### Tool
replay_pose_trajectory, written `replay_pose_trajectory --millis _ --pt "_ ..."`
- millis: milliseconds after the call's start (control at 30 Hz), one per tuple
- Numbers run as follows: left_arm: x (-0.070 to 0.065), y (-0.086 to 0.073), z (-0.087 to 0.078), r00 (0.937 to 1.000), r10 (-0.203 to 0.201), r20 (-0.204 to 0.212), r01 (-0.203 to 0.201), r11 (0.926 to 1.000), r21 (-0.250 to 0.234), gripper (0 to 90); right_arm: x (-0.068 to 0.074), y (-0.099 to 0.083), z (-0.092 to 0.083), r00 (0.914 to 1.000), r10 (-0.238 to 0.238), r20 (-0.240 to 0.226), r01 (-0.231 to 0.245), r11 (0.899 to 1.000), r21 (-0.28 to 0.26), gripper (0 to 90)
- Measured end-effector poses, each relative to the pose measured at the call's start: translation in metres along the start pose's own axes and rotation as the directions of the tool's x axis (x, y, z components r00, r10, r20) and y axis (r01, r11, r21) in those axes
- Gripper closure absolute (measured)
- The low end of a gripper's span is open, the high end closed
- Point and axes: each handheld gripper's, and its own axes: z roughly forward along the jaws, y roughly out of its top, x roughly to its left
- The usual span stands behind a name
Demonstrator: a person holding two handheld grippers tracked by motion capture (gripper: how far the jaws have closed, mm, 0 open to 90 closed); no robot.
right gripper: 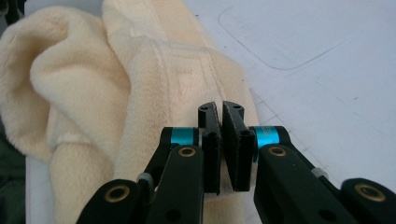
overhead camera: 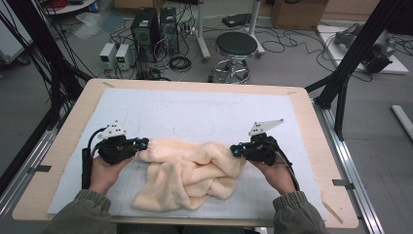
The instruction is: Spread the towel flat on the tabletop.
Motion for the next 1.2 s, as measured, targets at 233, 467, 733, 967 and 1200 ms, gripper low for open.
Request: replay_pose_trajectory --millis 233,467,733,967,1200 --pt "-0.001 0.0 0.0 1.0 0.008 0.005 -0.008 0.9999 0.009 86.2 -0.005 -0.004 0.039 0.9987 0.047 -0.019 -0.044 0.99 0.134 68.2" --pt "0.0 -0.001 0.001 1.0 0.005 0.003 -0.005 0.9999 0.009 86.2 -0.032 -0.021 0.014 0.9846 0.168 0.05 -0.172 0.981 0.089 62.9" --pt "0.0 -0.001 0.002 0.9999 0.011 0.003 -0.011 0.9997 0.021 86.2 -0.021 -0.029 0.033 0.9931 0.083 0.083 -0.099 0.971 0.219 66.7" --pt "0.0 -0.002 0.003 0.9999 0.016 0.003 -0.016 0.9994 0.031 86.2 -0.015 -0.025 0.032 0.9941 0.001 0.109 -0.029 0.967 0.253 87.5" --pt "0.002 -0.001 0.002 1.0 -0.003 -0.004 0.003 0.9999 0.012 86.2 -0.016 -0.014 0.004 0.988 0.004 0.154 -0.018 0.995 0.095 87.8"
